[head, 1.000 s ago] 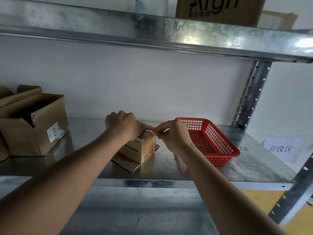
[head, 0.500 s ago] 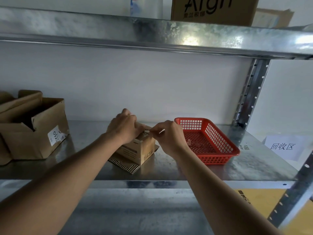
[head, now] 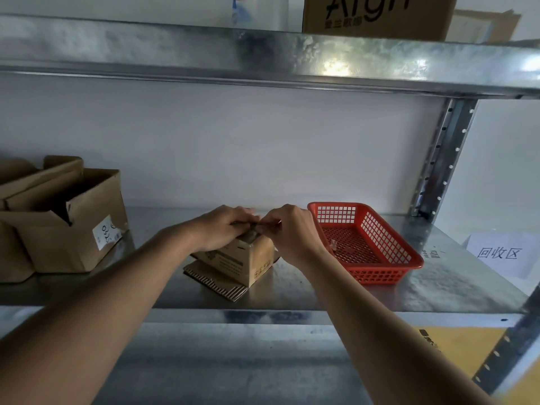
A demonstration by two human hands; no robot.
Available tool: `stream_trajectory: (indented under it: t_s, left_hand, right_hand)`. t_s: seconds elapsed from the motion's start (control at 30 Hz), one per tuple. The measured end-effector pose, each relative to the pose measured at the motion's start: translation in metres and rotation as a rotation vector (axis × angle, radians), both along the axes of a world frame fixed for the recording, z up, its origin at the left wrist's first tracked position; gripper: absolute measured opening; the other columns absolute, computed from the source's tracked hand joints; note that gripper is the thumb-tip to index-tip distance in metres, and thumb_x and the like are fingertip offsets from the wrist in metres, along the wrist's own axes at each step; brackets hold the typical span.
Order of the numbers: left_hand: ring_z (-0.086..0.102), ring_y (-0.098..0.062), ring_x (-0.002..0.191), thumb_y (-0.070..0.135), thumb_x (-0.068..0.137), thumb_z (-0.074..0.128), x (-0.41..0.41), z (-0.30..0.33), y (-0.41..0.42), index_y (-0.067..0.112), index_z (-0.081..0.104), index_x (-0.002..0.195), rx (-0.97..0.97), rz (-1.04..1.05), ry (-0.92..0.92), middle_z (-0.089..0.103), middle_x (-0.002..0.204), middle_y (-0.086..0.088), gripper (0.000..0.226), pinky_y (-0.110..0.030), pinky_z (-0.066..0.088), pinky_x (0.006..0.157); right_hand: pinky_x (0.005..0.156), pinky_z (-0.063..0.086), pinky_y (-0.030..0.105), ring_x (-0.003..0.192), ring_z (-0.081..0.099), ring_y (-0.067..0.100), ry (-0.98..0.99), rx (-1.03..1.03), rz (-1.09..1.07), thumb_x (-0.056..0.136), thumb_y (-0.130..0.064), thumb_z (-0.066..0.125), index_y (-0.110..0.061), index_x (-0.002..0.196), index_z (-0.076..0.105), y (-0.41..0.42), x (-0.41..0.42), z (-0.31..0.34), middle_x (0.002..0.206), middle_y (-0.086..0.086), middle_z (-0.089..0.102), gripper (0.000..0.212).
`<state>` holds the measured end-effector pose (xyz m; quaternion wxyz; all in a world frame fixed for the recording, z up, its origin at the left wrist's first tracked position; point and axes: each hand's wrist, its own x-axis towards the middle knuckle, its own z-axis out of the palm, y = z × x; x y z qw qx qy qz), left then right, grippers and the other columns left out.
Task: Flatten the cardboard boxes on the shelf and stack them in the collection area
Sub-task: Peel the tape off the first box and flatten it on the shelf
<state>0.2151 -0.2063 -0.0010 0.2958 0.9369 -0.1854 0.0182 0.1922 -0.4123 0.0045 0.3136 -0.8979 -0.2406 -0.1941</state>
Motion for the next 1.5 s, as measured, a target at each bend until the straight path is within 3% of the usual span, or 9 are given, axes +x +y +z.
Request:
stream_trajectory:
  t_s: [0.23, 0.43, 0.57, 0.73, 0.8, 0.9, 1.07, 1.3, 1.5]
  left_hand:
    - [0.017, -0.012, 0.156, 0.037, 0.112, 0.038, -0.001, -0.004, 0.008, 0.054, 0.049, 0.145, 0.184, 0.0, -0.05, 0.027, 0.168, 0.014, 0.039, -0.044, 0.012, 0.128]
    - [0.014, -0.009, 0.157, 0.037, 0.112, 0.038, 0.002, -0.007, 0.009, 0.048, 0.046, 0.15, 0.198, 0.005, -0.06, 0.024, 0.168, 0.017, 0.041, -0.036, 0.009, 0.128]
    - [0.014, -0.008, 0.156, 0.038, 0.111, 0.038, 0.002, -0.008, 0.011, 0.066, 0.04, 0.139, 0.171, -0.022, -0.052, 0.024, 0.167, 0.02, 0.039, -0.04, 0.009, 0.128]
    - [0.013, 0.002, 0.153, 0.033, 0.11, 0.048, -0.002, -0.002, 0.012, 0.086, 0.048, 0.109, -0.023, -0.083, 0.03, 0.027, 0.164, 0.022, 0.053, -0.031, 0.005, 0.126]
    - [0.016, 0.002, 0.153, 0.034, 0.107, 0.054, -0.003, -0.002, 0.014, 0.084, 0.05, 0.113, -0.099, -0.11, 0.041, 0.03, 0.163, 0.023, 0.05, -0.03, 0.007, 0.125]
    - [0.035, 0.002, 0.146, 0.041, 0.096, 0.068, -0.006, -0.006, 0.019, 0.071, 0.06, 0.12, -0.227, -0.059, -0.024, 0.046, 0.15, 0.033, 0.039, -0.036, 0.027, 0.125]
    - [0.051, 0.006, 0.132, 0.03, 0.095, 0.074, -0.009, -0.019, 0.02, 0.044, 0.077, 0.114, -0.306, -0.031, -0.143, 0.066, 0.13, 0.026, 0.024, -0.04, 0.038, 0.12]
    - [0.043, 0.01, 0.136, 0.033, 0.1, 0.065, -0.01, -0.016, 0.026, 0.044, 0.072, 0.125, -0.184, -0.059, -0.128, 0.06, 0.138, 0.028, 0.027, -0.04, 0.035, 0.121]
    - [0.043, 0.007, 0.139, 0.04, 0.103, 0.059, -0.007, -0.013, 0.028, 0.046, 0.069, 0.128, -0.094, -0.055, -0.196, 0.056, 0.147, 0.022, 0.028, -0.034, 0.034, 0.122]
  right_hand:
    - [0.062, 0.046, 0.024, 0.094, 0.063, 0.022, 0.113, -0.001, -0.056, 0.104, -0.009, 0.049, -0.011, 0.106, 0.074, 0.007, 0.001, 0.007, 0.103, 0.006, 0.071, 0.025]
    - [0.063, 0.041, 0.024, 0.084, 0.062, 0.018, 0.109, 0.043, 0.066, 0.102, -0.009, 0.055, -0.009, 0.099, 0.071, -0.002, -0.004, 0.002, 0.09, 0.001, 0.068, 0.016]
    - [0.066, 0.039, 0.015, 0.082, 0.058, 0.011, 0.069, 0.075, 0.141, 0.102, -0.011, 0.059, -0.013, 0.096, 0.068, -0.006, -0.005, -0.005, 0.092, -0.003, 0.063, 0.01]
    - [0.076, 0.059, 0.04, 0.08, 0.07, 0.018, 0.143, 0.239, 0.131, 0.102, -0.017, 0.062, -0.017, 0.094, 0.066, -0.006, 0.0, -0.014, 0.087, 0.001, 0.071, 0.01]
    - [0.073, 0.062, 0.042, 0.076, 0.073, 0.015, 0.162, 0.302, 0.127, 0.103, -0.016, 0.061, -0.019, 0.107, 0.064, -0.006, 0.002, -0.014, 0.09, 0.001, 0.072, 0.006]
    - [0.07, 0.064, 0.032, 0.078, 0.073, 0.01, 0.175, 0.294, 0.096, 0.101, -0.015, 0.064, -0.031, 0.126, 0.058, -0.006, 0.005, -0.011, 0.097, -0.003, 0.071, 0.031]
    - [0.068, 0.052, 0.019, 0.084, 0.068, 0.006, 0.079, 0.126, 0.005, 0.097, -0.021, 0.066, -0.022, 0.098, 0.079, -0.001, 0.008, -0.003, 0.1, -0.007, 0.072, 0.014]
    - [0.065, 0.037, 0.012, 0.086, 0.061, 0.012, -0.013, 0.004, 0.04, 0.089, -0.028, 0.08, -0.019, 0.097, 0.083, -0.002, 0.011, 0.003, 0.094, -0.003, 0.067, 0.012]
    - [0.068, 0.049, 0.021, 0.078, 0.065, 0.012, -0.244, 0.111, 0.133, 0.089, -0.009, 0.079, -0.013, 0.094, 0.084, -0.003, 0.005, -0.008, 0.091, 0.0, 0.07, 0.008]
